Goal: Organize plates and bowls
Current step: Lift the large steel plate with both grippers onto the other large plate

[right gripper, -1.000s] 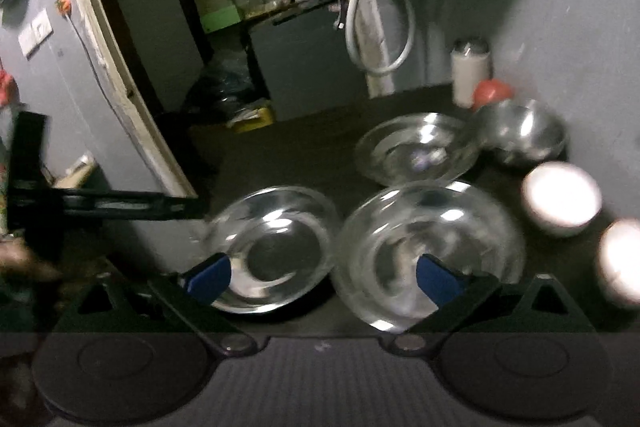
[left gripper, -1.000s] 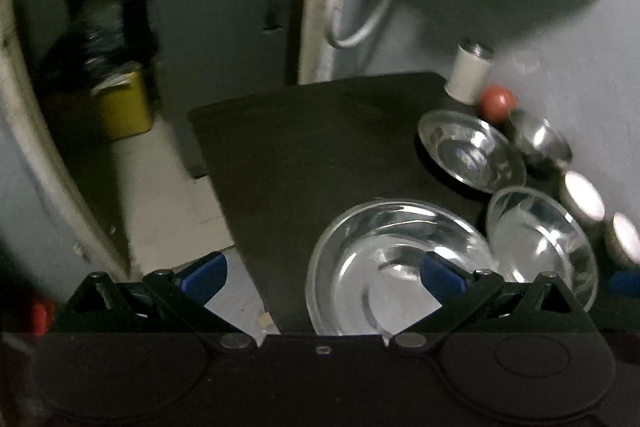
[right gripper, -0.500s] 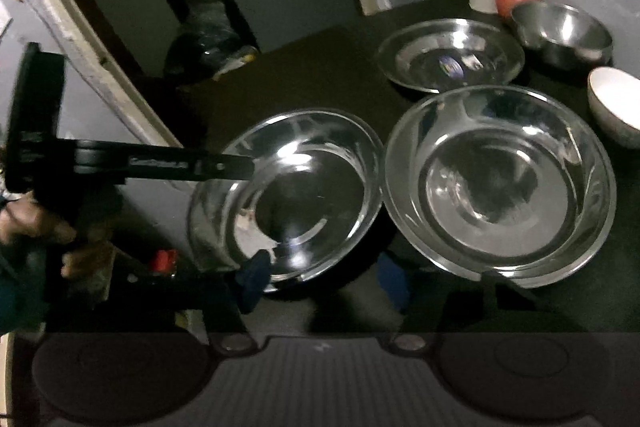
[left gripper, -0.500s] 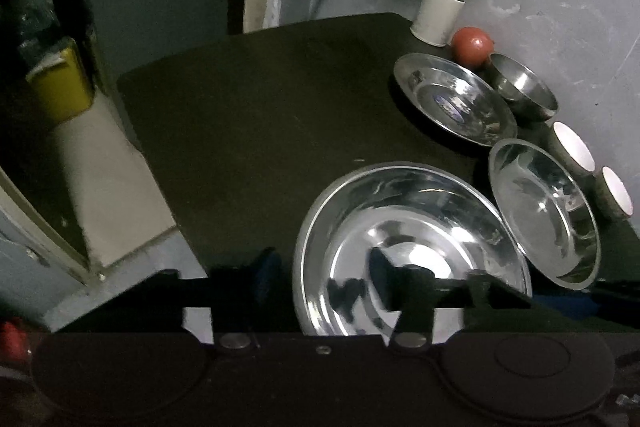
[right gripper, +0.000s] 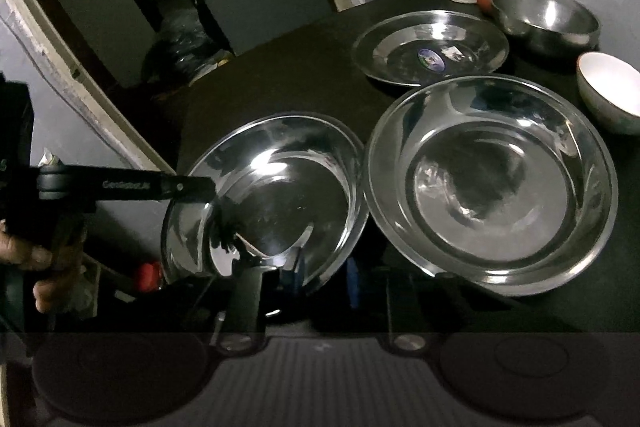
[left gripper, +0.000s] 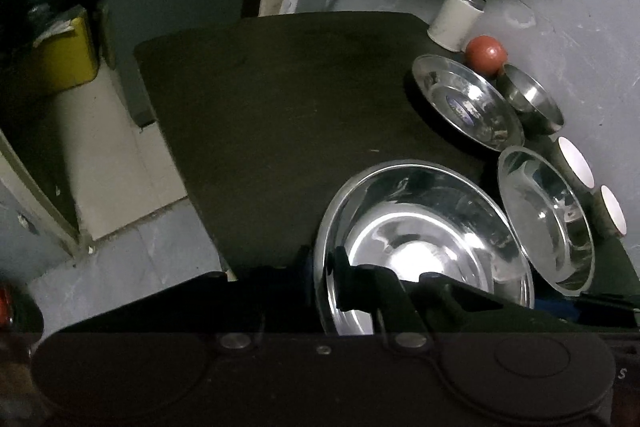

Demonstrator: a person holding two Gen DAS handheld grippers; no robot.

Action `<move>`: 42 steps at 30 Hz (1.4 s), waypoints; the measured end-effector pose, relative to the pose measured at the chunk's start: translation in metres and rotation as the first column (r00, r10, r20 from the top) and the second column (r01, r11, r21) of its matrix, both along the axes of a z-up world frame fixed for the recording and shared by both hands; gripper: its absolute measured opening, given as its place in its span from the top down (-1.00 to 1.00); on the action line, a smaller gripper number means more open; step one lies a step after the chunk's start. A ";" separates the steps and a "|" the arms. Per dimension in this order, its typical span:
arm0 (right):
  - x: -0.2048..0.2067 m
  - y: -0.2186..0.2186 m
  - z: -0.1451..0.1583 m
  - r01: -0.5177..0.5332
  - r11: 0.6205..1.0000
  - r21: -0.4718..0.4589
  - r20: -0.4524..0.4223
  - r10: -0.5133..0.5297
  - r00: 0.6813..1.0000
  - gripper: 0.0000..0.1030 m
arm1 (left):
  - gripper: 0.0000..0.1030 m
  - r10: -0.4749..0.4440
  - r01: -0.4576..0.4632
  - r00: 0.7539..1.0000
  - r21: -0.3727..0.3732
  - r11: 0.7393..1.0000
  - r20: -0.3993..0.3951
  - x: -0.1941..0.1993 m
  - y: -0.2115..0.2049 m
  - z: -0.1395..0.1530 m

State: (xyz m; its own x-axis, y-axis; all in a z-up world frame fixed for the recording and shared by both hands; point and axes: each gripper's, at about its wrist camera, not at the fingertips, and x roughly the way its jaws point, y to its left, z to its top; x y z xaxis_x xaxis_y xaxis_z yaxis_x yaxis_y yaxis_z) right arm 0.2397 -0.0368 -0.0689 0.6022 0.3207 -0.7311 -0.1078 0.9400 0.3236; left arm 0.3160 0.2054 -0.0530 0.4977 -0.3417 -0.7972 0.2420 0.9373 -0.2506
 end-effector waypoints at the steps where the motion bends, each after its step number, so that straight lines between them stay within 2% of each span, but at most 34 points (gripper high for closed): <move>1: 0.000 -0.001 0.001 0.002 1.000 0.008 -0.005 -0.002 1.000 0.55 | 0.81 0.003 -0.003 1.000 0.000 1.000 0.003 -0.003 0.001 0.001; 10: -0.008 0.000 0.018 -0.008 0.999 0.044 0.032 0.007 0.999 0.57 | 0.81 0.066 -0.066 0.997 -0.014 0.998 0.031 -0.026 0.010 0.031; 14: -0.011 -0.007 0.030 0.006 0.999 0.054 0.057 -0.009 0.998 0.58 | 0.81 0.047 -0.045 0.997 -0.039 0.998 0.064 -0.024 -0.003 0.048; 17: -0.012 -0.024 0.042 0.058 0.997 0.044 0.084 -0.061 0.995 0.58 | 0.80 0.017 -0.012 0.996 -0.056 0.998 0.084 -0.018 -0.023 0.054; 29: -0.007 -0.091 0.046 0.223 0.975 -0.019 0.107 -0.220 0.970 0.58 | 0.80 -0.119 0.128 0.988 -0.098 0.987 0.101 0.011 -0.114 0.041; 33: -0.005 -0.110 0.038 0.260 0.965 -0.042 0.093 -0.256 0.962 0.58 | 0.80 -0.141 0.149 0.985 -0.087 0.985 0.101 0.013 -0.132 0.034; 42: -0.007 -0.117 0.031 0.272 0.959 -0.073 0.083 -0.266 0.960 0.58 | 0.80 -0.156 0.161 0.982 -0.039 0.986 0.105 0.011 -0.149 0.024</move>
